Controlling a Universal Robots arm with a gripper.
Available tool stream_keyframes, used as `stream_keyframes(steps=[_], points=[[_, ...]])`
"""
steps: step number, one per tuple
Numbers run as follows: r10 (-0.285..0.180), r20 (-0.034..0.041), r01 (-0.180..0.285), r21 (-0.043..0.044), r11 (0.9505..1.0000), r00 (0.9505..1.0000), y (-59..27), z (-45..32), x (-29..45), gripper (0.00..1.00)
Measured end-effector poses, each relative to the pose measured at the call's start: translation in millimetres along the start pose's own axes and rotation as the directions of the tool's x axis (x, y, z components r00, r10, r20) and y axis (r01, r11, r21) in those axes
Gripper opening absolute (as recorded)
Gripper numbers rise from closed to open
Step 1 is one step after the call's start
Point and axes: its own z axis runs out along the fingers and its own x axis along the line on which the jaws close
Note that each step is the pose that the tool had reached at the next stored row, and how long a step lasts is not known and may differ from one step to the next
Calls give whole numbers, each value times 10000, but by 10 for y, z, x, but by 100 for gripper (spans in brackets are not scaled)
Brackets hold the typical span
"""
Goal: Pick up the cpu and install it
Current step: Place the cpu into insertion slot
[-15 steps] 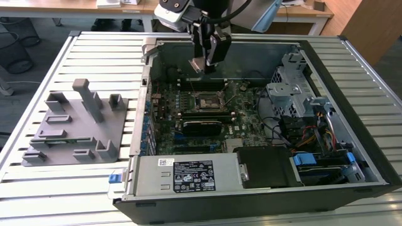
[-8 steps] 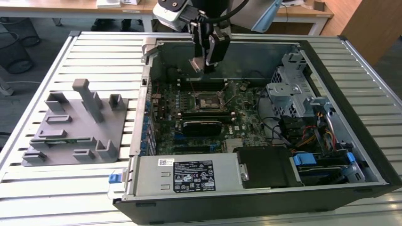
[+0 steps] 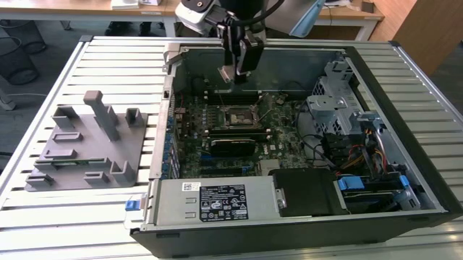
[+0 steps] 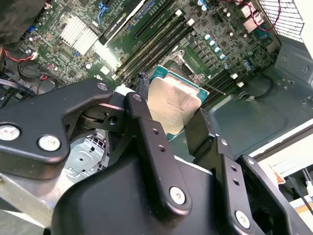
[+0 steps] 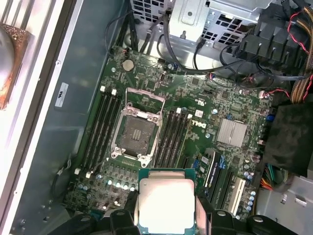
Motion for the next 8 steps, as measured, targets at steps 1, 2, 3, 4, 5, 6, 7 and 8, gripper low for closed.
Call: stream_keyframes(steps=[1, 2, 3, 4, 5, 6, 7, 8], points=[[27, 1, -27, 0, 10000, 10000, 1, 1, 3, 54], [56, 3, -56, 0, 10000, 10000, 2, 1, 6, 54], [90, 4, -90, 1, 10000, 10000, 2, 1, 10, 54], [128, 5, -128, 0, 9999, 9999, 4, 2, 14, 54], [169, 6, -169, 0, 9999, 9999, 5, 3, 18, 54], [222, 7, -222, -1, 9998, 9998, 6, 4, 22, 54], [292, 10, -292, 0, 9996, 9996, 7, 5, 25, 54], [388, 11, -388, -2, 9992, 9992, 7, 9, 26, 54]])
